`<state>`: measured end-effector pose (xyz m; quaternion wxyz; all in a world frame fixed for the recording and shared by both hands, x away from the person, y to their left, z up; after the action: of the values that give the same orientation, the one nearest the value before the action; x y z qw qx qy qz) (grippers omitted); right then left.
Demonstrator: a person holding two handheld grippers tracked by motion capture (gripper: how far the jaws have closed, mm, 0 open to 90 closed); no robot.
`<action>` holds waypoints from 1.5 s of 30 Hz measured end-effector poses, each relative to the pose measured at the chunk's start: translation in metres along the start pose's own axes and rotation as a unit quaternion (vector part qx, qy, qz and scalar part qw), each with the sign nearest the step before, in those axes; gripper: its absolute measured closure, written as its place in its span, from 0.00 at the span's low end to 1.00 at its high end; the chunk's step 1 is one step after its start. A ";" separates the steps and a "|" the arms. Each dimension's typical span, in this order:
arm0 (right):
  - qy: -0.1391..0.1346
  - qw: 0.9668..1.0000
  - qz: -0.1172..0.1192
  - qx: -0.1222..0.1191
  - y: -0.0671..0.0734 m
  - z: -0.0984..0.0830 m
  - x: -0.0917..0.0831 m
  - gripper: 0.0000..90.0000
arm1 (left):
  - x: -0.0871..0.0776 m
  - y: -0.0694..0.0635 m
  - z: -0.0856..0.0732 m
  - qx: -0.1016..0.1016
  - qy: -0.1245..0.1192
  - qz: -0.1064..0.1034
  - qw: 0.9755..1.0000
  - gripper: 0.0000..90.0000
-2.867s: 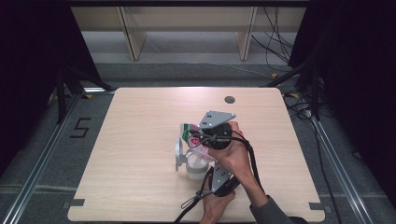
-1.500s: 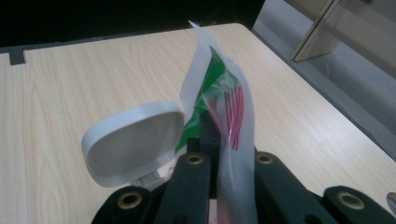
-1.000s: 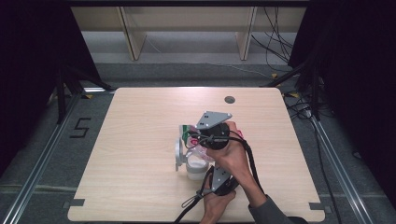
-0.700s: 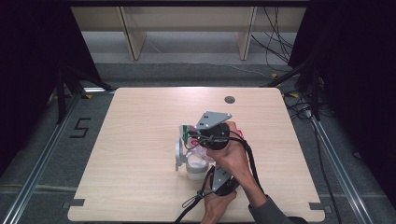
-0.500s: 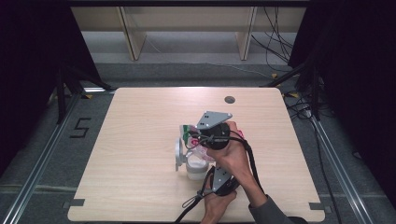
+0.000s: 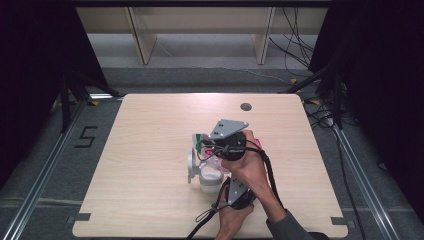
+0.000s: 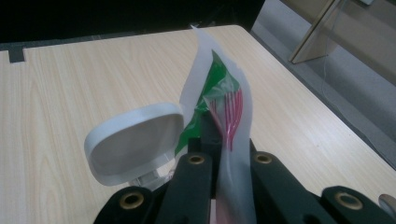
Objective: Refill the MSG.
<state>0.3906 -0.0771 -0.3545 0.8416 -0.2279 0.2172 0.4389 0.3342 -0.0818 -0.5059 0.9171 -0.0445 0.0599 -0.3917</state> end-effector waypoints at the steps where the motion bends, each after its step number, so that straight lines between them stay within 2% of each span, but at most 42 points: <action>1: 0.003 1.000 0.000 0.001 0.000 -0.001 0.001 1.00 | 0.000 0.001 0.000 0.001 0.005 -0.001 1.000 0.91; 3: 0.005 1.000 -0.003 0.001 0.001 -0.001 0.002 1.00 | 0.000 0.001 0.001 -0.002 0.002 -0.004 1.000 0.91; 4: 0.007 1.000 -0.005 -0.001 0.002 0.000 0.002 1.00 | 0.001 -0.001 0.001 -0.011 -0.006 -0.006 1.000 0.91; 5: 0.006 1.000 -0.005 -0.004 0.002 0.000 0.002 1.00 | 0.001 -0.001 0.002 -0.009 -0.006 -0.006 1.000 0.91; 6: 0.007 1.000 -0.004 0.003 0.003 0.000 0.001 1.00 | 0.001 -0.001 0.002 -0.006 -0.006 -0.004 1.000 0.91; 7: 0.006 1.000 -0.004 -0.005 0.002 0.001 0.001 1.00 | 0.001 -0.001 0.002 -0.010 -0.009 -0.006 1.000 0.91; 10: 0.007 1.000 -0.003 0.002 0.004 0.001 0.000 1.00 | 0.001 -0.001 0.003 -0.012 -0.012 -0.009 1.000 0.91; 12: 0.006 1.000 -0.005 0.000 0.004 0.002 0.000 1.00 | 0.005 -0.002 0.003 -0.011 -0.028 0.007 1.000 0.91; 13: 0.007 1.000 -0.005 0.001 0.004 0.002 0.000 1.00 | 0.005 -0.002 0.003 -0.012 -0.026 0.006 1.000 0.91; 14: 0.004 1.000 -0.006 -0.007 0.003 0.002 0.000 1.00 | 0.005 -0.002 0.003 -0.012 -0.026 0.006 1.000 0.91; 15: 0.004 1.000 -0.005 -0.006 0.003 0.002 0.000 1.00 | 0.007 -0.002 0.003 -0.010 -0.029 -0.002 1.000 0.91; 16: 0.006 1.000 -0.005 -0.003 0.003 0.002 0.000 1.00 | 0.008 -0.002 0.003 -0.011 -0.033 0.001 0.999 0.91; 17: 0.004 1.000 -0.006 -0.006 0.003 0.002 0.000 1.00 | 0.008 -0.002 0.003 -0.011 -0.033 0.001 0.999 0.91; 19: 0.005 1.000 -0.005 -0.008 0.003 0.002 0.000 1.00 | 0.005 -0.001 0.004 -0.007 -0.018 -0.010 1.000 0.91; 20: 0.005 1.000 -0.005 -0.008 0.003 0.002 0.000 1.00 | 0.005 -0.001 0.004 -0.007 -0.019 -0.009 1.000 0.91; 21: 0.005 1.000 -0.006 -0.007 0.003 0.002 0.000 1.00 | 0.005 -0.001 0.003 -0.008 -0.021 0.003 1.000 0.91; 23: 0.003 1.000 -0.003 -0.010 0.002 0.002 0.000 1.00 | 0.005 -0.002 0.003 -0.010 -0.026 0.005 1.000 0.91; 25: 0.000 1.000 -0.002 -0.010 0.002 0.002 0.000 1.00 | 0.003 -0.001 0.003 -0.009 -0.021 0.005 1.000 0.91; 26: 0.001 1.000 -0.002 -0.007 0.002 0.002 -0.001 1.00 | 0.001 0.001 0.003 0.005 -0.003 0.001 1.000 0.91; 27: 0.001 1.000 -0.003 -0.007 0.002 0.002 -0.001 1.00 | 0.004 -0.001 0.003 -0.008 -0.026 0.009 1.000 0.91; 28: 0.001 1.000 -0.002 -0.007 0.002 0.002 -0.001 1.00 | 0.001 0.001 0.003 0.007 -0.007 0.007 1.000 0.91; 29: 0.000 1.000 -0.001 -0.007 0.002 0.002 -0.001 1.00 | 0.002 0.000 0.003 0.003 -0.015 0.010 1.000 0.91; 30: -0.001 1.000 -0.001 -0.008 0.001 0.002 -0.001 1.00 | 0.001 0.001 0.003 0.004 -0.008 0.006 1.000 0.91; 31: -0.002 1.000 -0.003 -0.009 0.001 0.002 -0.001 1.00 | 0.003 -0.001 0.003 -0.007 -0.020 0.007 1.000 0.91; 33: -0.001 1.000 0.000 -0.009 0.002 0.003 -0.001 1.00 | 0.000 0.001 0.003 0.006 -0.003 0.002 1.000 0.91; 39: -0.002 1.000 -0.001 -0.007 0.001 0.003 -0.002 1.00 | 0.002 0.001 0.003 0.007 -0.009 0.011 1.000 0.91; 41: -0.004 1.000 -0.003 -0.011 0.001 0.003 -0.002 1.00 | 0.001 0.001 0.003 0.008 -0.006 0.006 1.000 0.91; 45: -0.003 1.000 -0.003 -0.001 0.001 0.003 -0.003 1.00 | 0.001 0.000 0.003 0.009 -0.008 0.011 1.000 0.91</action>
<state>0.3884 -0.0768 -0.3511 0.8435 -0.2278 0.2133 0.4372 0.3358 -0.0825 -0.5030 0.9220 -0.0394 0.0492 -0.3820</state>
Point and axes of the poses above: each handheld gripper's, and its own axes: x roughly forward along the jaws, z roughly out of its top, y roughly to its left, the point moved 2 cm from there along x, roughly forward along the jaws, and after that the axes turned 1 degree about x, right-handed, at the moved point
